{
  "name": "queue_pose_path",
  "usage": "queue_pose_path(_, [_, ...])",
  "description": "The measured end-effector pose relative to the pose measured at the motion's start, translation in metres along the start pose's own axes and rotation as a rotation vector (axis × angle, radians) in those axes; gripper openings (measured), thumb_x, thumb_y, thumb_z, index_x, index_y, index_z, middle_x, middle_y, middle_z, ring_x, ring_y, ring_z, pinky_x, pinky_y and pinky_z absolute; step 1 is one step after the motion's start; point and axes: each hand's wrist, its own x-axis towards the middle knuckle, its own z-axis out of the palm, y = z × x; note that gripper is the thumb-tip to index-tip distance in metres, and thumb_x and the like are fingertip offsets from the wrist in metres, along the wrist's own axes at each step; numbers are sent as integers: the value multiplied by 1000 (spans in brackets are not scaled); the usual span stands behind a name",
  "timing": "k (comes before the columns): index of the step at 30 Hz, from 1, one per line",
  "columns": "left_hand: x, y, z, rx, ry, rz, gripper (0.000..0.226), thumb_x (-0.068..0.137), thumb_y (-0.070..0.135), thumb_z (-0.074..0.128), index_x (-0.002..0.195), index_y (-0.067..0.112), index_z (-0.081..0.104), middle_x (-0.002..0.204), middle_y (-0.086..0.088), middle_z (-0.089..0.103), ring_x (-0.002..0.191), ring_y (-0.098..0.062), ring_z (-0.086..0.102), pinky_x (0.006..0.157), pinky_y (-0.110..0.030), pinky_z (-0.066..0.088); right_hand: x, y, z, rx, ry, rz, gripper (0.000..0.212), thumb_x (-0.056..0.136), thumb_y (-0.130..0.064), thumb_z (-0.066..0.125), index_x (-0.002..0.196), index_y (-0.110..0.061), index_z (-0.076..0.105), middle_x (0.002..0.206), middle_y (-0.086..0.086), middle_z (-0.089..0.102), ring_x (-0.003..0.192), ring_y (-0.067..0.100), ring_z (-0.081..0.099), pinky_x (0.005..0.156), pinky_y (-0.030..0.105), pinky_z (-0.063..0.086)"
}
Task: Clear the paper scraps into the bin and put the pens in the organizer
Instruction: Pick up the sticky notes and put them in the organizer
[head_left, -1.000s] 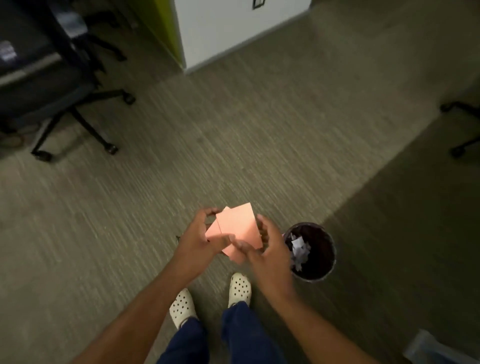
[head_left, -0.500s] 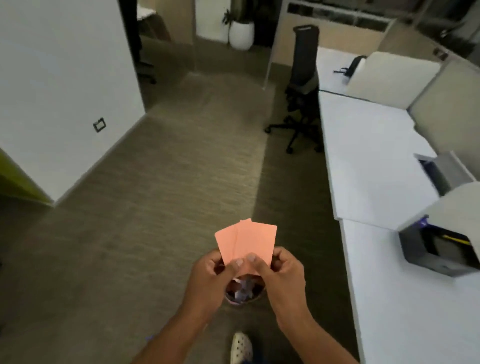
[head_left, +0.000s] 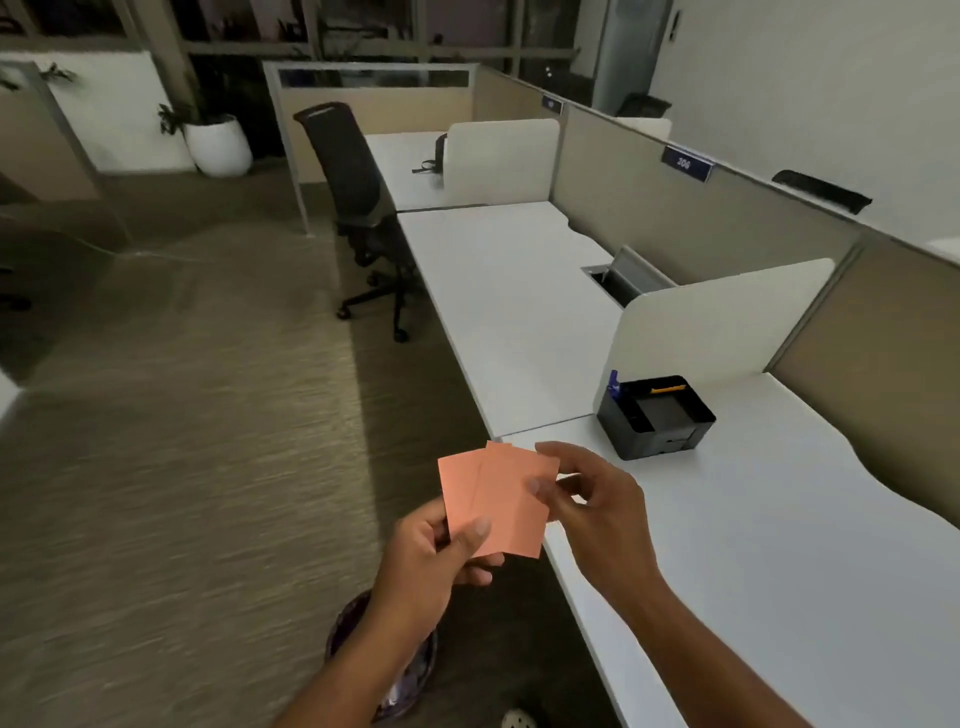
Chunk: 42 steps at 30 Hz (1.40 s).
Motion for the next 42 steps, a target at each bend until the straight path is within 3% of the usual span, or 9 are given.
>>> queue_pose_path(5, [63,2,58,55,-66,-45,37,85,36,72,120,23,67,98,-3,81,84,-29,79,64,-31,64,54,47,-58,-62,26,100,16,90,-35,79,101,-39,68,96,-19,73,81,0,70,56,15,55])
queue_pose_path(9, [98,-8,92,62,-73,-65,17,97,23,65,114,22,70,94,-6,81,82,-31,78,67,-34,64,89,89,-106,-49,67,200,6,96,-24,72,98,-28,69,81,-14,75,65,11,71,58,21,57])
queue_pose_path(13, [118,-19,109,58,-71,-119,14,98,14,65,109,22,71,90,-8,81,77,-31,79,62,-30,64,139,136,-155,-44,146,239,26,97,-9,69,114,-27,76,91,-7,78,73,17,75,69,36,64])
queue_pose_path(15, [125,-27,113,65,-65,-162,15,98,13,65,109,21,71,89,-11,81,77,-32,78,62,-32,64,173,162,-179,-70,196,257,36,93,3,64,110,-26,78,90,-4,80,76,17,76,75,42,66])
queue_pose_path(19, [130,-42,109,82,-38,-271,17,97,12,67,109,25,70,90,-13,81,79,-33,79,61,-32,63,249,205,-210,-139,286,264,45,88,9,55,105,-26,76,97,6,80,79,16,77,81,38,64])
queue_pose_path(26, [125,-67,98,148,-4,-429,28,85,23,78,112,22,72,93,-8,82,80,-30,80,63,-31,63,353,261,-203,-262,229,274,45,89,16,46,112,-10,75,109,15,74,97,30,70,91,45,62])
queue_pose_path(29, [123,-75,98,192,35,-426,35,73,26,80,107,20,76,94,-3,83,82,-22,80,62,-26,63,374,276,-192,-342,197,278,42,91,13,46,112,-10,75,111,16,72,100,30,66,85,37,58])
queue_pose_path(32, [125,-77,100,197,74,-422,25,81,15,79,104,22,75,92,2,83,81,-16,80,58,-23,62,387,288,-186,-361,211,302,42,93,11,44,113,-8,75,115,18,70,106,33,66,86,34,54])
queue_pose_path(42, [130,-74,107,151,111,-440,21,89,14,74,109,22,70,89,-16,81,75,-38,78,62,-36,62,407,316,-183,-431,86,401,37,98,5,44,110,-5,77,122,24,68,108,39,64,87,37,52])
